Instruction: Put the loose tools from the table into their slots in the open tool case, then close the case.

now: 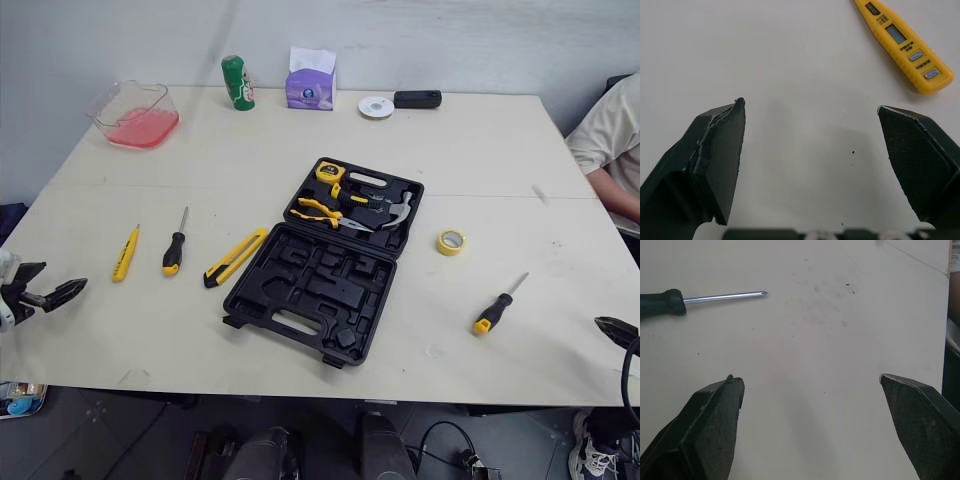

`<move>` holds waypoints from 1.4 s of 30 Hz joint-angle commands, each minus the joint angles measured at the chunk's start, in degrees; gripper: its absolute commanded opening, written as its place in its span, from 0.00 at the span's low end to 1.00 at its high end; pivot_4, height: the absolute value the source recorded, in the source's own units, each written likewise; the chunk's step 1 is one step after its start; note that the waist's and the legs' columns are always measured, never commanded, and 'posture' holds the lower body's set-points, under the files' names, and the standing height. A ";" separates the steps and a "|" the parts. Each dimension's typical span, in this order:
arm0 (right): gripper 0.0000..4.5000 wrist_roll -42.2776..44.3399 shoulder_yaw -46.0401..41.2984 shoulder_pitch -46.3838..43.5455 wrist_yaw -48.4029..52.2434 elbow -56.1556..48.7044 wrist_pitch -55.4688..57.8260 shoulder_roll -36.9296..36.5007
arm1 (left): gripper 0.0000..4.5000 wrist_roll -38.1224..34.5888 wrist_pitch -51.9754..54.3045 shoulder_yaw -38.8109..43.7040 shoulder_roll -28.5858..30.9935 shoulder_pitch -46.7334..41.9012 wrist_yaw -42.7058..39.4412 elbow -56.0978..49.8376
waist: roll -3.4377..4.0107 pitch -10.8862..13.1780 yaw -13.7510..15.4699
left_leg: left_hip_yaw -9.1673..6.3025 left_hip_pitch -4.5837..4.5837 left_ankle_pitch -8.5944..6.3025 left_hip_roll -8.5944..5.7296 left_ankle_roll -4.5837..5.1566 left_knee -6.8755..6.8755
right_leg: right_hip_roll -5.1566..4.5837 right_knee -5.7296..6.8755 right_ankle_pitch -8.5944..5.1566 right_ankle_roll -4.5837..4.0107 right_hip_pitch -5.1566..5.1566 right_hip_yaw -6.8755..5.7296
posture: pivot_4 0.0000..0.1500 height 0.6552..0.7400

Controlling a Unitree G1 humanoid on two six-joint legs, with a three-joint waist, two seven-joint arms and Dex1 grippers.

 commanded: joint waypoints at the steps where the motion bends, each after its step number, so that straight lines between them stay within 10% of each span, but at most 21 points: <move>1: 1.00 -0.41 -0.07 -0.33 0.72 1.50 -2.09 -1.67 | 0.99 -0.38 -0.34 0.88 1.78 0.13 -0.54 -0.50 | 0.00 0.00 0.01 | 0.00 0.00 0.00 0.00 0.00 0.00 | 0.00 0.00 0.00 0.00 0.00 0.00 | 1.00 1.00; 21: 1.00 0.69 6.45 -4.79 -6.92 -10.86 1.13 4.35 | 0.99 -4.09 18.25 -5.89 -3.85 -0.93 -2.72 -33.46 | -0.02 -0.02 0.03 | -0.04 -0.05 -0.03 0.01 -0.04 0.38 | -0.01 0.39 0.00 0.00 0.04 -0.08 | 1.00 1.00; 28: 1.00 -2.15 24.12 -18.03 -20.31 -26.48 16.66 13.92 | 0.94 3.46 23.16 -23.22 -19.26 -23.11 0.60 -29.58 | -0.09 -0.05 0.47 | -0.06 -0.19 -0.03 0.00 -0.04 1.17 | 0.07 0.79 0.03 0.05 0.09 -0.14 | 1.00 1.00; 31: 0.80 -4.84 31.13 -20.90 -23.17 -30.41 20.47 16.43 | 0.70 7.52 18.54 -27.55 -23.14 -29.40 1.00 -21.18 | -0.08 -0.05 0.61 | -0.05 -0.30 -0.03 0.07 -0.05 1.26 | 0.22 0.94 0.03 0.05 0.02 -0.16 | 1.00 1.00; 37: 0.11 -7.61 38.47 -29.71 -29.41 -31.76 27.63 22.22 | 0.04 12.74 10.22 -30.59 -28.44 -39.74 2.91 -2.28 | -0.08 -0.03 0.10 | 0.09 -0.47 -0.13 0.10 0.07 1.55 | 0.22 0.89 0.05 0.08 -0.11 -0.42 | 1.00 1.00; 42: 0.01 -9.52 41.74 -34.10 -32.03 -30.92 31.47 25.01 | 0.00 14.18 5.83 -30.39 -31.04 -43.79 3.00 6.28 | -0.09 -0.03 0.23 | -0.02 -0.54 -0.14 0.11 0.09 1.55 | 0.21 0.96 0.05 0.08 -0.11 -0.53 | 1.00 1.00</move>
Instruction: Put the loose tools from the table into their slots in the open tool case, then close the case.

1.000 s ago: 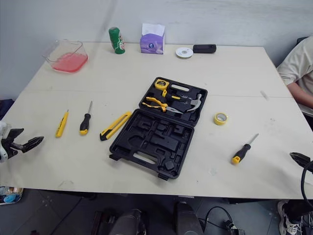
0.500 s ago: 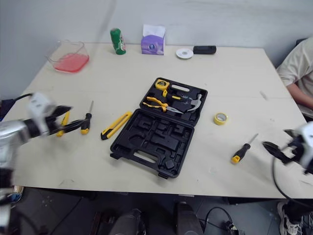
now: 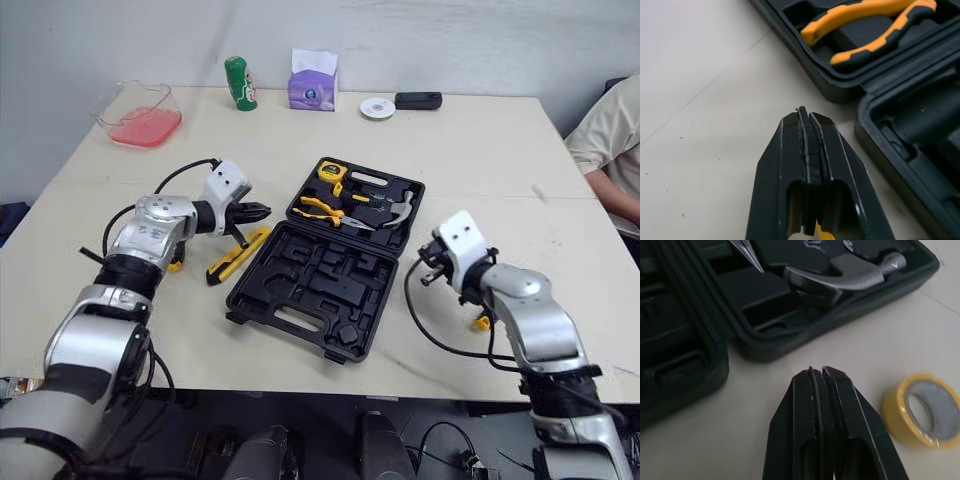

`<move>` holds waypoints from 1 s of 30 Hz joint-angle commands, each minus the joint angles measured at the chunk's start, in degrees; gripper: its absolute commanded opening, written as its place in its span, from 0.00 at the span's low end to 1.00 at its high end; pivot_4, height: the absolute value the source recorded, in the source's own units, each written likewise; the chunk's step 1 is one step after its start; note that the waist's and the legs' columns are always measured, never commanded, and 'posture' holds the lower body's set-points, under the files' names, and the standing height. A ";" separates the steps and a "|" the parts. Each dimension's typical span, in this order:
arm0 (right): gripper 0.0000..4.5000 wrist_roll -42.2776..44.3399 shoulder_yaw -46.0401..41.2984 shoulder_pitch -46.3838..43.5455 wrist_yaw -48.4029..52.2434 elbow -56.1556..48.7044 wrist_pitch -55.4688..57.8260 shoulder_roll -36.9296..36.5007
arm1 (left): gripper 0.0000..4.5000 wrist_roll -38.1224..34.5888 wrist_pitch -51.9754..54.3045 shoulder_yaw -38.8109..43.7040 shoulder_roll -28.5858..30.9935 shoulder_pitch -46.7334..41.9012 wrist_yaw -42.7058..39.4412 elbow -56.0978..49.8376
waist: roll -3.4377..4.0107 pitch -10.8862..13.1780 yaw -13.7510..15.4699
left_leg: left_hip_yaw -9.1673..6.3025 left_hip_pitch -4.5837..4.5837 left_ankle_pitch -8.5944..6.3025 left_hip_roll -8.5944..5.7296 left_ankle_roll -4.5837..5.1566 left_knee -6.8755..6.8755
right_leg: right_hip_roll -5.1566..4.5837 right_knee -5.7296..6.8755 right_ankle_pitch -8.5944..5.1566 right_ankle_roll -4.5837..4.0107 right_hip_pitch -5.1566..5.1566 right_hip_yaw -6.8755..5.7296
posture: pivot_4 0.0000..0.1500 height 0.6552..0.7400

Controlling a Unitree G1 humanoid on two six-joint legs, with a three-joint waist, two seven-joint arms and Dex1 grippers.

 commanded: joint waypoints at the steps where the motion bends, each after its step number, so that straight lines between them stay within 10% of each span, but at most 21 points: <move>1: 0.01 -1.37 0.67 -1.65 -1.88 -1.14 1.95 0.69 | 0.00 1.07 -3.42 0.63 -1.02 -2.54 0.28 3.55 | 0.00 0.00 0.02 | 0.00 -0.01 0.00 0.00 0.01 -0.01 | 0.00 -0.02 0.00 0.00 0.00 -0.01 | 1.00 1.00; 30: 0.01 -0.34 3.84 -2.11 3.80 -6.97 7.67 0.80 | 0.00 4.09 -7.21 -1.24 -8.21 -0.52 -8.10 6.47 | 0.00 0.00 0.03 | 0.02 -0.10 -0.09 -0.06 0.17 0.08 | -0.10 -0.08 0.05 0.10 0.00 -0.13 | 1.00 1.00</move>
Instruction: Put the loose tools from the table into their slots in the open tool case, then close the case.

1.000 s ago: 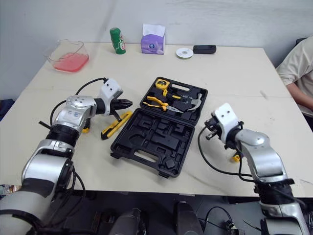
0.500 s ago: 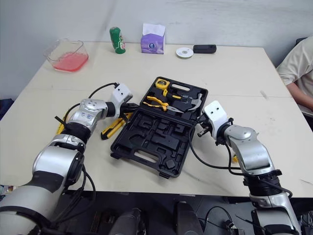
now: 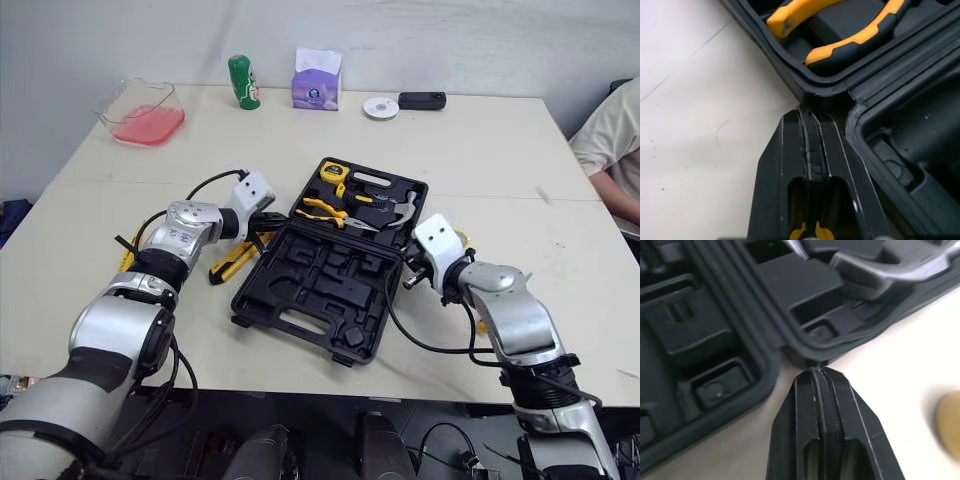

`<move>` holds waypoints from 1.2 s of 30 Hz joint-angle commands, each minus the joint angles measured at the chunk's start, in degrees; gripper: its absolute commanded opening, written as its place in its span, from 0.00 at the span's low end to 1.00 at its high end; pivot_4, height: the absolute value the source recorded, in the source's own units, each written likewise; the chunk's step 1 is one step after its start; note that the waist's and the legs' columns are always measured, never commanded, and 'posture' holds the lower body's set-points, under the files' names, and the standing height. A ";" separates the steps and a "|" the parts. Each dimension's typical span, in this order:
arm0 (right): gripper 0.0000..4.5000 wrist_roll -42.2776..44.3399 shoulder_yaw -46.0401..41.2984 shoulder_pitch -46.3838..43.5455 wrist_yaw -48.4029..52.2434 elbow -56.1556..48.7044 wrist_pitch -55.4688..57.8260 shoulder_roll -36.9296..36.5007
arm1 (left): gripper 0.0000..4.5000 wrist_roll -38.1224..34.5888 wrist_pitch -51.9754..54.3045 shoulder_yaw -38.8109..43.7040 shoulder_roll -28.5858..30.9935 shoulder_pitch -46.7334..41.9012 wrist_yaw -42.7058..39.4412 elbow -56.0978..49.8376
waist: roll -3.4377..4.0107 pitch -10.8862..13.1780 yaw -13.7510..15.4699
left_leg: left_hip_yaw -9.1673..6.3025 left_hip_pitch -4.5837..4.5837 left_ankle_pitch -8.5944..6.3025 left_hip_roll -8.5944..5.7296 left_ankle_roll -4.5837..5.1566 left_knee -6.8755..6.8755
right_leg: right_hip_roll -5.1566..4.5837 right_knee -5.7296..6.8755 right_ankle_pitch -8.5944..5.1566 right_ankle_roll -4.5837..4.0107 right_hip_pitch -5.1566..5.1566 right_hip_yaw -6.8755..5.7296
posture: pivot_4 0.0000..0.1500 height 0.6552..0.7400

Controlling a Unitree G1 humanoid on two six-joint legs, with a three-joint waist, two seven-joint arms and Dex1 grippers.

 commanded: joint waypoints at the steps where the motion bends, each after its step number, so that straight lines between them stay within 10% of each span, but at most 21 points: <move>1: 0.01 1.79 0.56 -0.87 2.74 -4.27 -1.31 -0.40 | 0.00 -0.36 0.65 -1.96 -1.85 3.10 -6.96 -6.67 | 0.00 0.00 0.01 | -0.01 0.00 0.00 0.00 0.00 0.00 | 0.00 0.00 0.00 0.00 0.00 -0.01 | 1.00 1.00; 11: 0.01 2.72 2.38 1.72 9.65 -6.64 -5.76 -2.96 | 0.00 -4.42 18.53 -4.08 1.59 22.03 -15.70 -44.06 | 0.01 0.00 -0.18 | -0.03 0.03 -0.02 0.03 0.02 -0.03 | -0.01 -0.02 0.00 0.00 0.03 0.25 | 1.00 1.00; 23: 0.01 -0.49 0.65 3.57 11.37 -1.05 -10.65 -6.26 | 0.00 -6.20 32.18 3.08 3.97 32.07 -6.64 -59.69 | 0.01 -0.01 -0.28 | -0.02 0.18 -0.03 0.05 0.03 -0.06 | -0.01 -0.04 0.00 -0.01 0.13 0.54 | 1.00 1.00; 36: 0.01 18.21 -36.71 21.43 20.44 -7.70 2.52 -17.50 | 0.00 -30.01 39.73 39.35 20.68 59.79 -12.82 -74.18 | 0.08 0.04 0.04 | -0.28 0.54 -0.35 0.15 0.26 -0.21 | -0.19 -0.55 -0.05 -0.10 0.59 0.33 | 1.00 1.00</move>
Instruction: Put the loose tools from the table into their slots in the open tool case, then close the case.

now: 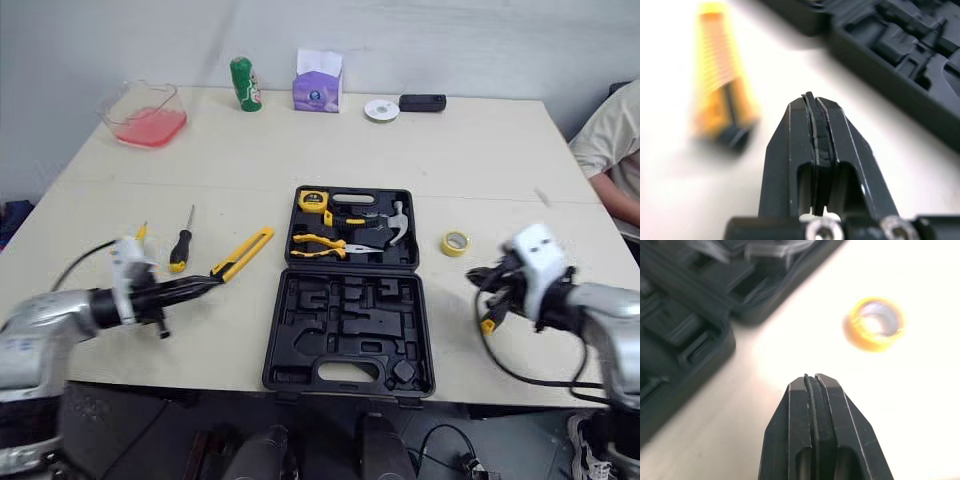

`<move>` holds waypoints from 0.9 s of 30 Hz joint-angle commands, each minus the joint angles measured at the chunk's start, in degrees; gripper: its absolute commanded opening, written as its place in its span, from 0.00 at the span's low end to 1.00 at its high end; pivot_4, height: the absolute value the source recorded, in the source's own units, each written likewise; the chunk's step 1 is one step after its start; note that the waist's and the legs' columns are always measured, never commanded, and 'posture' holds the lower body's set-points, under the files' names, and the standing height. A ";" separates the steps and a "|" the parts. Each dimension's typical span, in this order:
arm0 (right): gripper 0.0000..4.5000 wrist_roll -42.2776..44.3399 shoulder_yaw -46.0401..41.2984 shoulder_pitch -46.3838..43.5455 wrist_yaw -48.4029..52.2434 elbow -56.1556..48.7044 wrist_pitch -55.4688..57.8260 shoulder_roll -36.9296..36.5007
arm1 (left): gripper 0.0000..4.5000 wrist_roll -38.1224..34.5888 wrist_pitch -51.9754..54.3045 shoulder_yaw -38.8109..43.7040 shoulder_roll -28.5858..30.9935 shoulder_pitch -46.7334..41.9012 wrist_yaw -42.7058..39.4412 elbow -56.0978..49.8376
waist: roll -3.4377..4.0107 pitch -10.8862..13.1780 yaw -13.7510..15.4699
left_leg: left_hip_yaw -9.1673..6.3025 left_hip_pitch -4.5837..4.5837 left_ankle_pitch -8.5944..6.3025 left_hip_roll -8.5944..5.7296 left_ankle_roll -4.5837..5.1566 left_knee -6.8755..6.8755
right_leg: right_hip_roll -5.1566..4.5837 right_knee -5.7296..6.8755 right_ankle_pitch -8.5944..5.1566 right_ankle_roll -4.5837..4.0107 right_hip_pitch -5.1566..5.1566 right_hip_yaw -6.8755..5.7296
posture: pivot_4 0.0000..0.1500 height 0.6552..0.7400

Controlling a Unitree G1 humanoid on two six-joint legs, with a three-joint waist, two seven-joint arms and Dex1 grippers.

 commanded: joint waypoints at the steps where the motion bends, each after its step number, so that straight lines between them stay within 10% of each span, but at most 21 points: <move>1: 0.07 2.78 -13.14 7.18 3.91 0.18 0.93 -3.78 | 0.07 -3.03 0.97 12.58 3.59 7.32 1.28 2.89 | 0.01 0.00 -0.01 | -0.11 0.11 -0.08 0.00 0.08 -0.01 | -0.01 -0.06 -0.01 -0.02 0.15 -0.07 | 1.00 1.00; 11: 1.00 -4.38 -26.89 21.68 6.00 20.36 -12.94 -9.41 | 0.96 1.59 -3.74 26.64 9.83 16.11 14.03 15.65 | 0.00 0.00 -0.20 | -0.18 0.44 -0.22 -0.02 -0.10 -0.97 | -0.13 -0.85 -0.11 -0.21 0.43 -0.24 | 1.00 1.00; 22: 1.00 0.18 -23.47 17.75 7.11 15.21 -18.60 -7.65 | 0.99 -0.01 -2.70 19.13 7.50 13.83 20.74 9.73 | 0.14 -0.04 -0.34 | 0.03 0.82 -0.15 -0.01 -0.44 -1.27 | -0.10 -0.59 -0.16 -0.30 0.45 -0.07 | 1.00 1.00; 27: 1.00 11.18 -16.88 11.78 4.44 -3.06 -9.72 -5.96 | 0.99 -5.85 10.08 12.86 2.89 5.83 29.30 -5.80 | 0.13 -0.03 -0.16 | 0.01 0.82 0.00 0.00 -0.43 -1.30 | -0.08 -0.54 -0.14 -0.27 0.46 -0.10 | 1.00 1.00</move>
